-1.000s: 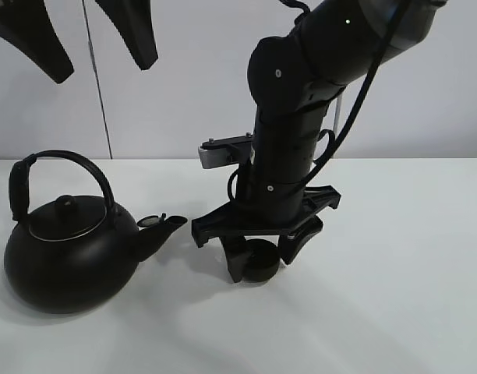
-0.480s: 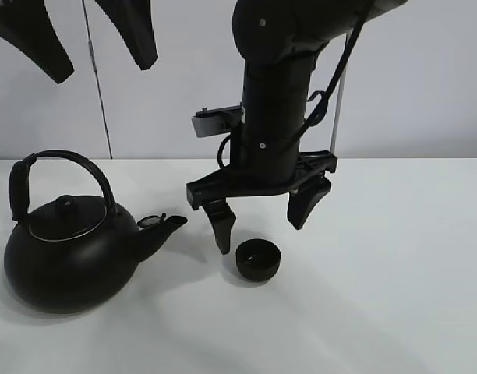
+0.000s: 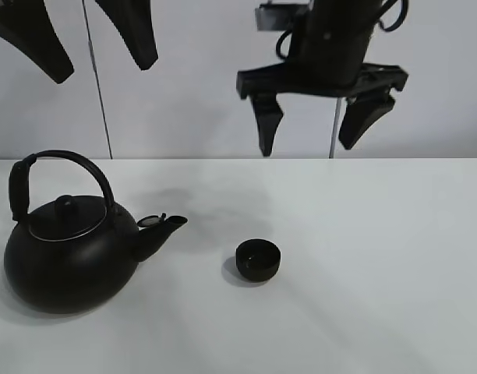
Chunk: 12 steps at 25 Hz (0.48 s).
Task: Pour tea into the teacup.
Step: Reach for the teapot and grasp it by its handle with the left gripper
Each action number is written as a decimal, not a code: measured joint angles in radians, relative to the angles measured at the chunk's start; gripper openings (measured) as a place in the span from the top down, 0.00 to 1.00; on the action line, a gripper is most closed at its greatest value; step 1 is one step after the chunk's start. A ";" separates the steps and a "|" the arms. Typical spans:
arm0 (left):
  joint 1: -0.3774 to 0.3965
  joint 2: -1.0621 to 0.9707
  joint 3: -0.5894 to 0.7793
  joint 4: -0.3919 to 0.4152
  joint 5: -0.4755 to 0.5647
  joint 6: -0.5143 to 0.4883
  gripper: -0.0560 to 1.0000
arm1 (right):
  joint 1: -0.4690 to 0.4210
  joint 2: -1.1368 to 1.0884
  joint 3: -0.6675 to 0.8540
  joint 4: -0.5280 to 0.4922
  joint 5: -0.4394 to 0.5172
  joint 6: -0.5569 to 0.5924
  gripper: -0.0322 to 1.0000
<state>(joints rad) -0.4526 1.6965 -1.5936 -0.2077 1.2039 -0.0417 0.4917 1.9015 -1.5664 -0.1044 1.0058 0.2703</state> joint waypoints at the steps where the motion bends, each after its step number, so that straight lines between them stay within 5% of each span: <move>1: 0.000 0.000 0.000 0.000 0.000 0.000 0.33 | -0.020 -0.021 0.000 0.010 0.002 0.009 0.34; 12: 0.000 0.000 0.000 0.000 0.000 0.000 0.33 | -0.126 -0.163 0.000 0.118 0.024 0.021 0.34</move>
<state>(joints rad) -0.4526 1.6965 -1.5936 -0.2077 1.2039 -0.0417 0.3652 1.7386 -1.5664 0.0131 1.0302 0.2915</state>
